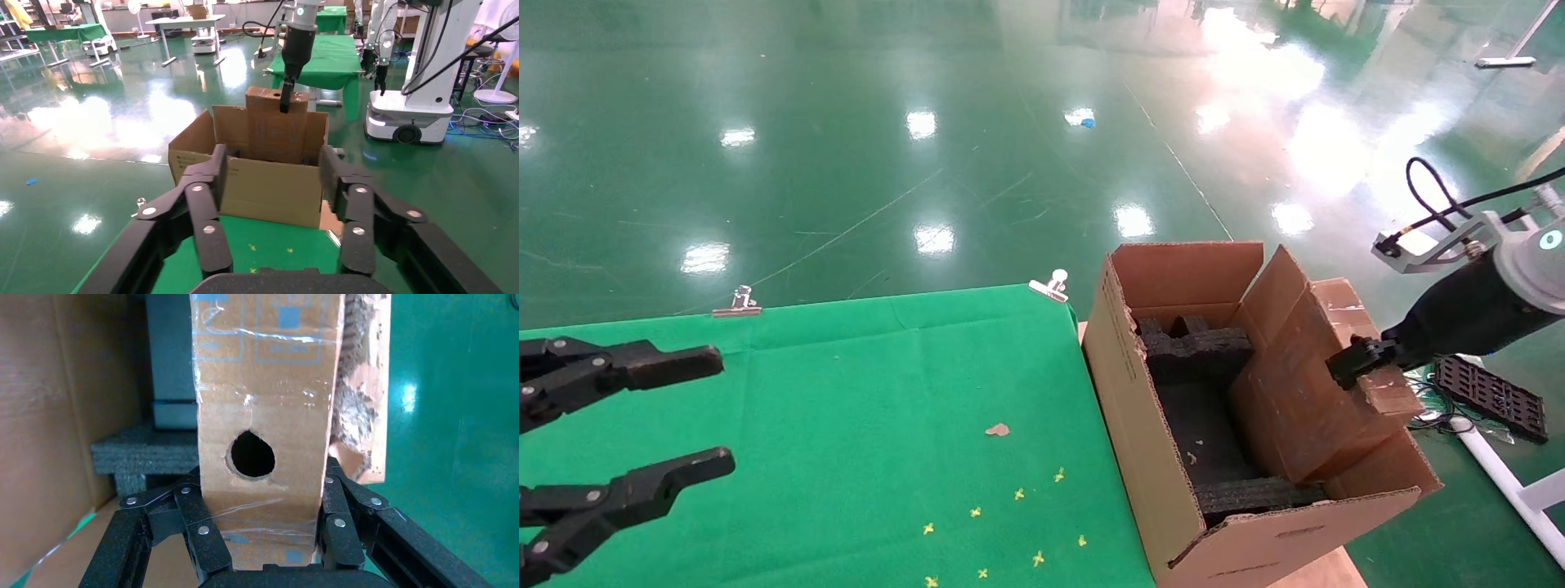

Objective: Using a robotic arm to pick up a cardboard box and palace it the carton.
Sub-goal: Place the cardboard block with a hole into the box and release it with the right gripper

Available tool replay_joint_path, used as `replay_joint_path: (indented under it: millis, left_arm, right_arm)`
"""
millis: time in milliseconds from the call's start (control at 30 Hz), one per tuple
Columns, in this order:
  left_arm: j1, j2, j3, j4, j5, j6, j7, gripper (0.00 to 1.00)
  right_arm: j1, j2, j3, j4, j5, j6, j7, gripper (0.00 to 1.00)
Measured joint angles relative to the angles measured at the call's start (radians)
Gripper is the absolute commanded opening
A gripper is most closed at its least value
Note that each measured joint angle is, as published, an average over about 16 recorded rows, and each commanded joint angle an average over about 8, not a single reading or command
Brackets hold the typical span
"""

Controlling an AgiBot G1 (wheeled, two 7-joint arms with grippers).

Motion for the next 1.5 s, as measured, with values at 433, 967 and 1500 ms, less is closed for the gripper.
replay_joint_path:
  millis: [433,967,1500]
  left_arm:
    - [0.0,0.0,0.001,0.0,-0.001,0.0,0.0,1.0]
    - [0.0,-0.001,0.002,0.0,-0.001,-0.001,0.001,1.0]
    - [-0.001,-0.001,0.003,0.0,-0.002,-0.001,0.001,1.0]
  right_arm:
    - [-0.166,-0.066,0.023,-0.128,0.051,0.117,-0.054,0.0]
    - [-0.237,-0.102,0.043,-0.206,0.084,0.173,-0.121,0.87]
    - [-0.214,-0.137,0.024,-0.252,0.055,0.152,-0.137,1.0]
